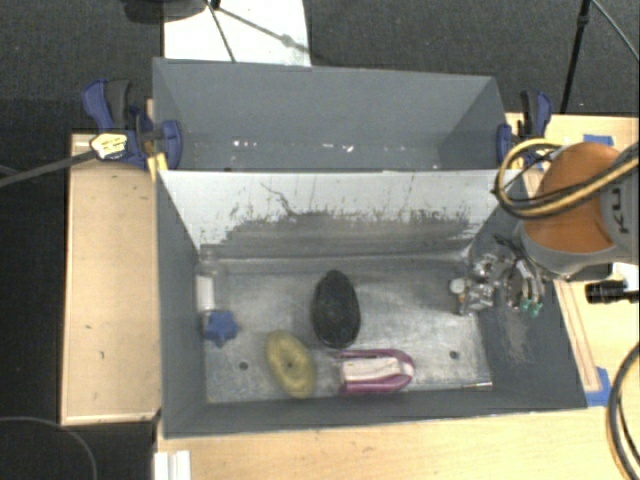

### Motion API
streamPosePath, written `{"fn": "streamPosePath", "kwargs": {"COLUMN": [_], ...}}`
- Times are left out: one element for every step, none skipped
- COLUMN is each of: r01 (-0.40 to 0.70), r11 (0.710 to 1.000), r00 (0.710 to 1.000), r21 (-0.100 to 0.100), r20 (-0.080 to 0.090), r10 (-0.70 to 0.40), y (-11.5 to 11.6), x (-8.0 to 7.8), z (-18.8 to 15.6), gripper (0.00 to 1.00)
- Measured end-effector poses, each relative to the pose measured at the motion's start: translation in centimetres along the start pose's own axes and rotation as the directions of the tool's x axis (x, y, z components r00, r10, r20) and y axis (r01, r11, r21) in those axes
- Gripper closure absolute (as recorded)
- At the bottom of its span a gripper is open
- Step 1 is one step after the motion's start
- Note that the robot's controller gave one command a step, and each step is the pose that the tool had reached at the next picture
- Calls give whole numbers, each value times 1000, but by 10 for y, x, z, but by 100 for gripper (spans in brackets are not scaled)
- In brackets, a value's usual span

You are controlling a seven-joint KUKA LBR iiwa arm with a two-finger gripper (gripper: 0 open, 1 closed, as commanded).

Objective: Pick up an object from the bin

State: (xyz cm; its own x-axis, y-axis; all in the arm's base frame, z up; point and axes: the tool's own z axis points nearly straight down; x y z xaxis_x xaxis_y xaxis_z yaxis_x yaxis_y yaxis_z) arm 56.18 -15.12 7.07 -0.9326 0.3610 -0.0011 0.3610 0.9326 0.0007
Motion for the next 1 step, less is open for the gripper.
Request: {"fn": "streamPosePath", "kwargs": {"r01": [-10], "r11": [1000], "r00": [1000], "r21": [-2], "r20": [10], "r10": [10], "y": [20], "x": [-4], "z": [-134], "gripper": [100]}}
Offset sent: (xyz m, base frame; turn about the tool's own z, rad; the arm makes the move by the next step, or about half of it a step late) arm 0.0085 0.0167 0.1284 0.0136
